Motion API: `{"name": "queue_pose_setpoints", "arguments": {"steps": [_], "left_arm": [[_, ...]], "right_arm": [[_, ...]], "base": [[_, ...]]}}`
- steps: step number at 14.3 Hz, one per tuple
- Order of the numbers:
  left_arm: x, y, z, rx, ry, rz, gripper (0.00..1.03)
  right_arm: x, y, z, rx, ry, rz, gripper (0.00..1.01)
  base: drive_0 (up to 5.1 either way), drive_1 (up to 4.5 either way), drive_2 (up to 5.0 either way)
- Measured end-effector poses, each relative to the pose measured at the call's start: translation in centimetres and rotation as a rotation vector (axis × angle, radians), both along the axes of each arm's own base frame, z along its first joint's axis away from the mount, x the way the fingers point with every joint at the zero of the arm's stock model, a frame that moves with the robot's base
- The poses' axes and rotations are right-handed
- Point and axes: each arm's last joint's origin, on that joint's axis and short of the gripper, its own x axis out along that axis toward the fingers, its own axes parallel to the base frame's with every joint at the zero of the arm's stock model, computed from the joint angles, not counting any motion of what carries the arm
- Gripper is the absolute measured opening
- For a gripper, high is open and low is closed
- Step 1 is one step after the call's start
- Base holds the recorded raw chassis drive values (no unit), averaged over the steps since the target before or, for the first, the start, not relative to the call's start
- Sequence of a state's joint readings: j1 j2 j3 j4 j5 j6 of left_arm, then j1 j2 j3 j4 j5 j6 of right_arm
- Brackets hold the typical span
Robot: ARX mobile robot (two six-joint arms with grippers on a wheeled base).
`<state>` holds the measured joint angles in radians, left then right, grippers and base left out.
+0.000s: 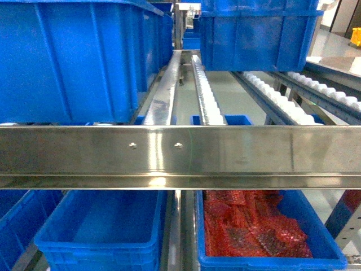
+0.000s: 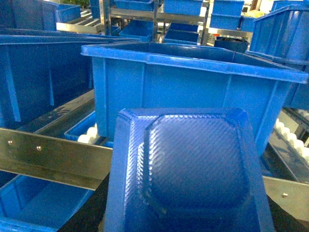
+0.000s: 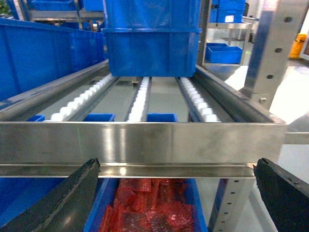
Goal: Pick blue part to blue bin on bottom shelf
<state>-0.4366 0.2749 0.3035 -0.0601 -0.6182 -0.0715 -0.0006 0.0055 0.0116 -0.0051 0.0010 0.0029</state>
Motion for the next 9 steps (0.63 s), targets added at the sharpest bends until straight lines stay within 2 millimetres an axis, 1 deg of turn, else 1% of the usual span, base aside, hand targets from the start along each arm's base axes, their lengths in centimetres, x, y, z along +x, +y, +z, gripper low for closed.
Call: {"name": "queue_pose_setpoints", "arguments": {"steps": [1,9], "left_arm": [[-0.01,0.01,-0.06,0.002,0.006,0.004,0.43],[0.00,0.01,-0.03,0.001,0.003,0.003,0.43]], "right_arm": [[0.00,0.02,0.01,0.000,-0.001,0.006,0.98],[0.00,0.01,0.01,0.000,-0.001,0.004,0.98]], "base": [[-4.9,2.46,2.5],[0.0,0.00,0.0]]}}
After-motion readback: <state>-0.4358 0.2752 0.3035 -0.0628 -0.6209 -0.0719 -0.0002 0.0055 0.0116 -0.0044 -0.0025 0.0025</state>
